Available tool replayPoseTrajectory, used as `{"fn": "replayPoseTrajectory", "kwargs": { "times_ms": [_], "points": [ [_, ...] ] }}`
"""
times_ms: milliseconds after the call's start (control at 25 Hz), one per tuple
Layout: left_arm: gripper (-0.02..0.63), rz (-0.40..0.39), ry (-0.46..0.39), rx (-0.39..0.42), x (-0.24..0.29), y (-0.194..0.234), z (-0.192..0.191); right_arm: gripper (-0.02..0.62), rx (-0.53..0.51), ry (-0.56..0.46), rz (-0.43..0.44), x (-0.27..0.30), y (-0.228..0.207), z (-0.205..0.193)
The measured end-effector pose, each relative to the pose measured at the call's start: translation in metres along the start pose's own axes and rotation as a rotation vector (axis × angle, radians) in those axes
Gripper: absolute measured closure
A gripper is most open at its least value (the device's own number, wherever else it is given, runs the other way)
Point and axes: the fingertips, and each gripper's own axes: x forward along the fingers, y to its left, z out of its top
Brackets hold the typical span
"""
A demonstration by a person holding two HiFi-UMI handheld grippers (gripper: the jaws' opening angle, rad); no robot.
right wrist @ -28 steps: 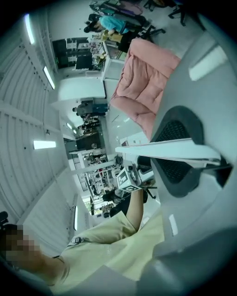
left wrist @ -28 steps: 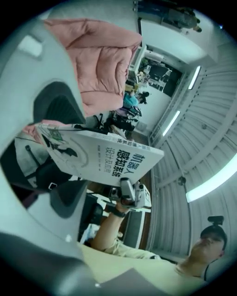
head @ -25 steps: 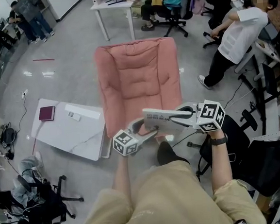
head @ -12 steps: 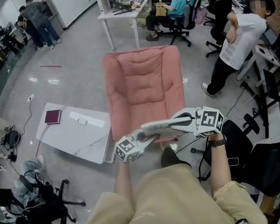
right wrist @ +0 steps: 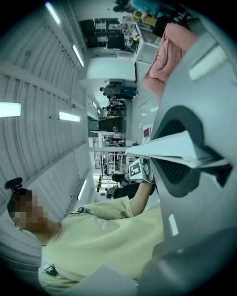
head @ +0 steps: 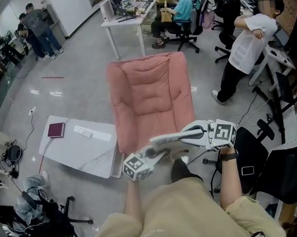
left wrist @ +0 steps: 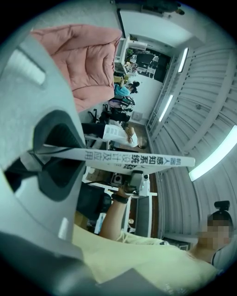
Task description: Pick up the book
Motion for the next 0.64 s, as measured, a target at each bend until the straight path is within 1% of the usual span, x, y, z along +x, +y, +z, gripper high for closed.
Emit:
{"fn": "replayPoseTrajectory", "kwargs": {
  "times_ms": [80, 160, 280, 440, 640],
  "points": [
    [0.557, -0.001, -0.015, -0.017, 0.001, -0.006, 0.002, 0.543, 0.008, -0.049, -0.022, -0.002, 0.006, 0.006],
    [0.557, -0.008, -0.043, -0.033, 0.001, -0.012, 0.003, 0.543, 0.003, -0.100, -0.022, -0.003, 0.016, 0.013],
    [0.557, -0.007, -0.070, -0.048, 0.000, -0.018, 0.002, 0.543, 0.001, -0.138, -0.023, -0.003, 0.026, 0.017],
    [0.557, -0.004, -0.061, -0.033, 0.000, -0.030, 0.001, 0.543, 0.023, -0.186, -0.041, -0.011, 0.035, 0.014],
    [0.555, -0.005, -0.046, -0.016, 0.004, -0.032, 0.000, 0.543, 0.042, -0.227, -0.064, -0.018, 0.039, 0.009]
  ]
}}
